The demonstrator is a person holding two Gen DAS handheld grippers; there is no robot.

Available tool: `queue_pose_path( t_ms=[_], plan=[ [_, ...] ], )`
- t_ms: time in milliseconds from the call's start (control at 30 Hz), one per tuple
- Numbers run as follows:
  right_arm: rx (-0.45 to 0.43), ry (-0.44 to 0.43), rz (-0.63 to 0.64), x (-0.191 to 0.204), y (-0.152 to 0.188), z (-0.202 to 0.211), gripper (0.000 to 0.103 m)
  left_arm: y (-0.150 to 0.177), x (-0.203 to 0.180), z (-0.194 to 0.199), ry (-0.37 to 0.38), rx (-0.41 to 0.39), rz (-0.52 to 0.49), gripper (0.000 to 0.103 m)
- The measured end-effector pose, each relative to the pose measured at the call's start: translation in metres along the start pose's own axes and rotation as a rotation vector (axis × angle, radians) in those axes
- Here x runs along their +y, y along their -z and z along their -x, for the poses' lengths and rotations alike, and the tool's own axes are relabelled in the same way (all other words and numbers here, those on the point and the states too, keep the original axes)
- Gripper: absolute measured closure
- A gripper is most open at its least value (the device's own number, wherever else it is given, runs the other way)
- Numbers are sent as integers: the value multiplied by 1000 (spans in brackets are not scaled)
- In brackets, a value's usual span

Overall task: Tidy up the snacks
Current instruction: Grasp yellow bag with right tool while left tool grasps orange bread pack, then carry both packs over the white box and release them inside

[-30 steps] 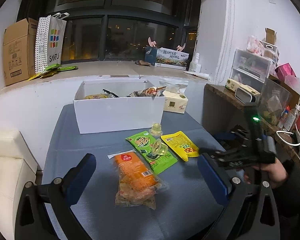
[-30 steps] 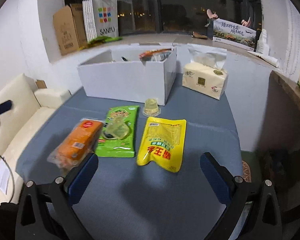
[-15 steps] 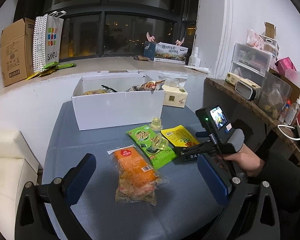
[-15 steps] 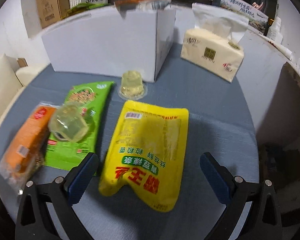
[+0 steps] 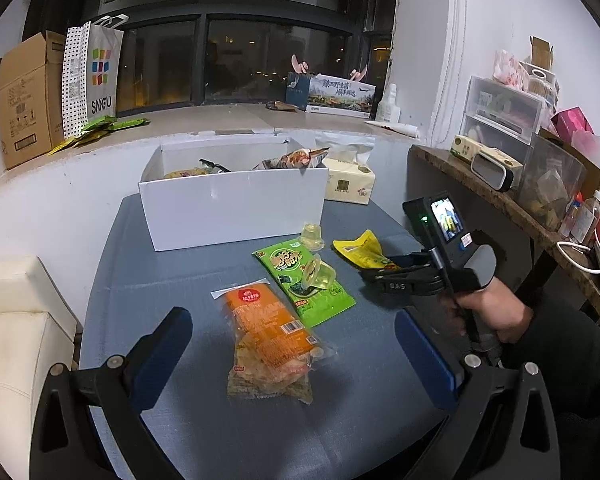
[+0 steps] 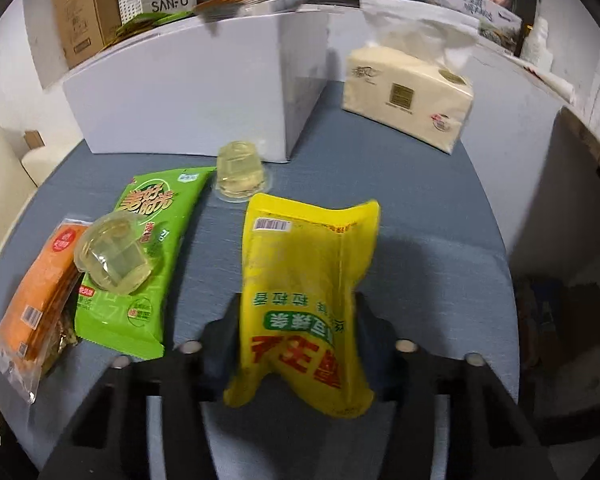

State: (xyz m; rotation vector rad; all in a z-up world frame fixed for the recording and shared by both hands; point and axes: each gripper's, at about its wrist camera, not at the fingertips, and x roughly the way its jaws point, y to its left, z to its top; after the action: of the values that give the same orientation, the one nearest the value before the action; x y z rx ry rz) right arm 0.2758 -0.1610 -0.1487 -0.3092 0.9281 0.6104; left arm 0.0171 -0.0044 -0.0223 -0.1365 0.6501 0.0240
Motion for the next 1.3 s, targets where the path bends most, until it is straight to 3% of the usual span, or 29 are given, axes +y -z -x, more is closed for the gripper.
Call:
queue_pose_path(
  t_ms=[200,333,467,567,800,867,933,967,1033,1133,1300],
  plan=[
    [-22,-53,-40,-10,8,16,61,0,2,-17,5,41,3,0],
    [-77,-88,-58,-9,18,49,62,3,6,-48,-11,115,7,0],
    [-151,-118,-65,-4,28,89,62,5,15,-97,-44,227,53,0],
    [-197,-122,-54,3,37,116,61,3,20,-133,-118,301,66,0],
    [-225,-115,-14,17,50,145,61,8,28,-185,-175,396,68,0],
    [-217,-125,-12,19,52,141,61,10,31,-186,-136,397,96,10],
    [-210,-119,-6,21,54,139,61,9,29,-181,-111,389,72,37],
    [-207,-124,-5,21,55,139,61,8,27,-179,-110,387,56,41],
    [-201,-129,-4,23,56,137,61,6,30,-170,-64,360,67,66],
    [-197,-134,3,25,57,135,61,3,38,-148,23,308,106,79],
    [-189,-136,18,30,57,134,61,-3,40,-105,105,214,83,86]
  ],
)
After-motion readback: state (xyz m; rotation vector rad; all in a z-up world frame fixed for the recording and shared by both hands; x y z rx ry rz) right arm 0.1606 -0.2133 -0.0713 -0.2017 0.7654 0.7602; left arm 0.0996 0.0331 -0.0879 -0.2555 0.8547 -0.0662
